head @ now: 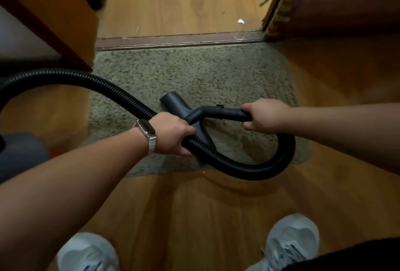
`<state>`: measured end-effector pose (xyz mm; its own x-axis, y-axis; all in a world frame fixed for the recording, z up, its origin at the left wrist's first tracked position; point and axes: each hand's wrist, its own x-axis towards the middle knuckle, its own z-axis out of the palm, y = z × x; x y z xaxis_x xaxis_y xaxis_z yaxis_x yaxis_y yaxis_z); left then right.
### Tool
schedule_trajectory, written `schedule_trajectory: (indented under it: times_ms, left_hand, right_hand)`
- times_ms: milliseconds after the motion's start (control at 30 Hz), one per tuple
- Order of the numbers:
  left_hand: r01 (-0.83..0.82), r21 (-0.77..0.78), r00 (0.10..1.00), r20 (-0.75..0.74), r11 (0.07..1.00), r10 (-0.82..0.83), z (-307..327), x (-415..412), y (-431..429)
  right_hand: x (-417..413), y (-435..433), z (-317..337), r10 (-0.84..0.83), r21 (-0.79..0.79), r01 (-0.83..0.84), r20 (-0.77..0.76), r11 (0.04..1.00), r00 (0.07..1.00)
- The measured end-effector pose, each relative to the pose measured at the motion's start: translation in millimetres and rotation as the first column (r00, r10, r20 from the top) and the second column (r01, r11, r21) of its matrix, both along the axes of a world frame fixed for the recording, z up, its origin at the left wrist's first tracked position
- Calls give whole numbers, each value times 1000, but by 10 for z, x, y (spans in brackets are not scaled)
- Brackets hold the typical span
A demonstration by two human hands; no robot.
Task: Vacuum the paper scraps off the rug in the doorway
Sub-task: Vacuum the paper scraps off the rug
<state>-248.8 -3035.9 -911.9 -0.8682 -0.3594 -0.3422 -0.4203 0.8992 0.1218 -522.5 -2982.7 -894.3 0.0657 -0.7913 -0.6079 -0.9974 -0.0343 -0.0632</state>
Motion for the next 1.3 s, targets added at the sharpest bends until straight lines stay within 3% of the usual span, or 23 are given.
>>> schedule_trajectory:
  times_ms: [233, 433, 600, 967, 1100, 1300]
  left_hand:
    - [-5, -21, 1000, -1, 1000, 5, 0, 495, -189]
    - [-14, -16, 996, -84, 1000, 13, 28, 475, -389]
    - [-4, -47, 995, -105, 999, -1, 207, 490, -676]
    - [-37, 89, 958, 287, 995, 10, 345, 1247, -924]
    - [-61, 79, 953, 300, 995, 35, 185, 1639, -856]
    - [-75, 38, 942, 331, 997, 58, -45, 1704, -670]
  right_hand:
    - [502, -309, -63, 51, -33, -49, 62, 998, 997]
    - [168, -435, 43, -224, -132, 237, 106, 962, 969]
    - [-90, -564, 140, -351, -101, 375, 196, 921, 915]
    - [884, -1151, -161, -167, -35, 181, 244, 983, 955]
    - [1319, -1180, -310, -129, 26, 127, 278, 992, 952]
    - [1458, -981, -611, -184, 51, 177, 240, 983, 953]
